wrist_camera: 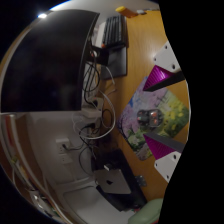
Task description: Arrange mouse
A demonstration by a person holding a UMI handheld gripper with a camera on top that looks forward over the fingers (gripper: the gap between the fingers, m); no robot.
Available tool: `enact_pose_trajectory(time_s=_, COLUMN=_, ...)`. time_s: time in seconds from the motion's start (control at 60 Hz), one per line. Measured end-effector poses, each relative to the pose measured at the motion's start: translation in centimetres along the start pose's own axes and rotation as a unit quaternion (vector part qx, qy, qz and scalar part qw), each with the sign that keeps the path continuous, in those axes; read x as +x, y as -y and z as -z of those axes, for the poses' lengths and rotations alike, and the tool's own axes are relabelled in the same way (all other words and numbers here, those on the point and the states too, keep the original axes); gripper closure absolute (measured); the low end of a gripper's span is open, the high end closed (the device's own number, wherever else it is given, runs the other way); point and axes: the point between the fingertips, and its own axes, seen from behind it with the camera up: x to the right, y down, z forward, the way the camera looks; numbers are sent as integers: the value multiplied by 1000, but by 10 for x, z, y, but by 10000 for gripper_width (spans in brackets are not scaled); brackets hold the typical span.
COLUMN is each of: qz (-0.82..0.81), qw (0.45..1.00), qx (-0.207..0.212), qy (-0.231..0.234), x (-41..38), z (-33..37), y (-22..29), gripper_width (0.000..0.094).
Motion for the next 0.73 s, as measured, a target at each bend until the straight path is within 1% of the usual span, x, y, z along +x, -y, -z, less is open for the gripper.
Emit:
enact_pose_trajectory(time_s=0.15, qz=-19, qw=999, qx=-21, qy=-25, x=35, z=74, y=1, gripper_width=78)
enact_pose_trajectory(time_s=0.283, qz=-42, qw=997, qx=-26, qy=-57, x=67, z=112, y=-2, gripper_width=75)
enact_pose_trajectory(time_s=0.483, qz=-32, qw=996, qx=-16, qy=-83, x=97, z=125, y=0, gripper_width=76)
enact_pose_trajectory(time_s=0.733, qz=-48, qw=995, qx=-20, qy=-87, x=99, z=125, y=-4, gripper_width=75)
